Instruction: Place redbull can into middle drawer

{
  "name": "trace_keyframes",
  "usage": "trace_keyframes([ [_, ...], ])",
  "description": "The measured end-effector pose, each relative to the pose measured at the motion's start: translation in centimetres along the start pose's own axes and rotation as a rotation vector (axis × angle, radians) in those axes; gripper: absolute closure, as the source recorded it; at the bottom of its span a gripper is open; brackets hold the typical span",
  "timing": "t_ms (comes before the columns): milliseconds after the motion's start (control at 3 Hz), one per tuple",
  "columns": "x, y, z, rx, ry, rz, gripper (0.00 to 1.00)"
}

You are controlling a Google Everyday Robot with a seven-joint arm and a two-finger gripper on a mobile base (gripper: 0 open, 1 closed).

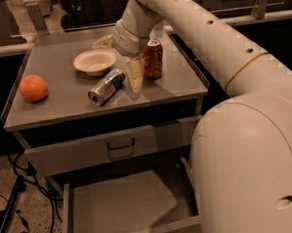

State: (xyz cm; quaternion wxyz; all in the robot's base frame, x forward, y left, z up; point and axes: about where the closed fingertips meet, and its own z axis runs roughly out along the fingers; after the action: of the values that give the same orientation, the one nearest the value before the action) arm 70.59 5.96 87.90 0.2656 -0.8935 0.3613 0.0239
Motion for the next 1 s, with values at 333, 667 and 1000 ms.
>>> trace_keyframes([
  [333, -0.4, 0.0, 1.9, -0.030, 0.003, -0.017, 0.00],
  [667, -0.7, 0.3, 3.4, -0.043, -0.008, -0.016, 0.00],
  [1000, -0.9, 1.1, 4.5, -0.046, -0.020, 0.004, 0.00],
])
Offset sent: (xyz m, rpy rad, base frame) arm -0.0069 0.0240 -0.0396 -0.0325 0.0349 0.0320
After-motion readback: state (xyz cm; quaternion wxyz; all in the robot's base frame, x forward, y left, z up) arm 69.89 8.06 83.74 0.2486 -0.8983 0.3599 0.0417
